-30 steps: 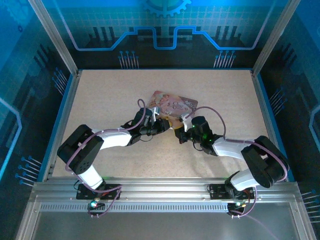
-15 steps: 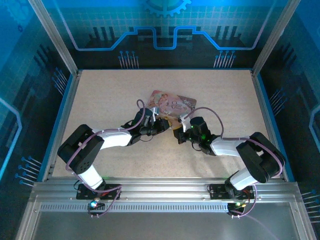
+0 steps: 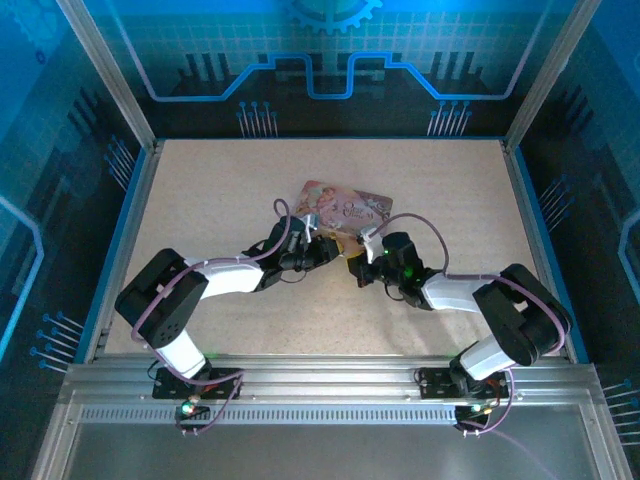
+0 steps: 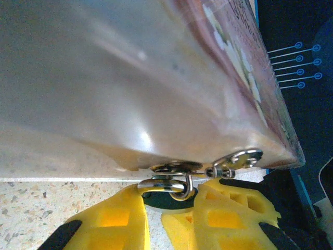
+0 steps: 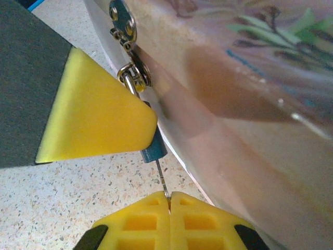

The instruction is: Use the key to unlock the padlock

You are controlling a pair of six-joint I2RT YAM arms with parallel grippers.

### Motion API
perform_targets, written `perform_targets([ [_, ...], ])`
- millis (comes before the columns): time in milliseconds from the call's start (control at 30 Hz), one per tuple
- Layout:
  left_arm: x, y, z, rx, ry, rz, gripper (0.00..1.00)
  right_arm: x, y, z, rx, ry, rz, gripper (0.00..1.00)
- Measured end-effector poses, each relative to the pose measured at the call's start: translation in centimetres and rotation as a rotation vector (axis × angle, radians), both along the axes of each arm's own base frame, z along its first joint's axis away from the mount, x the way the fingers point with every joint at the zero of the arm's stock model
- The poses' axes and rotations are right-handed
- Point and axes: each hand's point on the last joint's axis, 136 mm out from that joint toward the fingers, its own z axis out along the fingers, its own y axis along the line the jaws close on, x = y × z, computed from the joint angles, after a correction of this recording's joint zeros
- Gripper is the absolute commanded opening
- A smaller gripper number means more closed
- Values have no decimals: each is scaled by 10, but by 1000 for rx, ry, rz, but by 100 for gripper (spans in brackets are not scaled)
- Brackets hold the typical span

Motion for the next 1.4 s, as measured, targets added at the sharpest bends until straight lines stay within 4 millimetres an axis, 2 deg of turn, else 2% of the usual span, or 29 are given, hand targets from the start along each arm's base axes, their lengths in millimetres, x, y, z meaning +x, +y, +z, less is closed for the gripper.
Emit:
perform_targets([
  [1400,-2,1,-3,9,14,-4,6,-8,5,0,3,26,3,0],
])
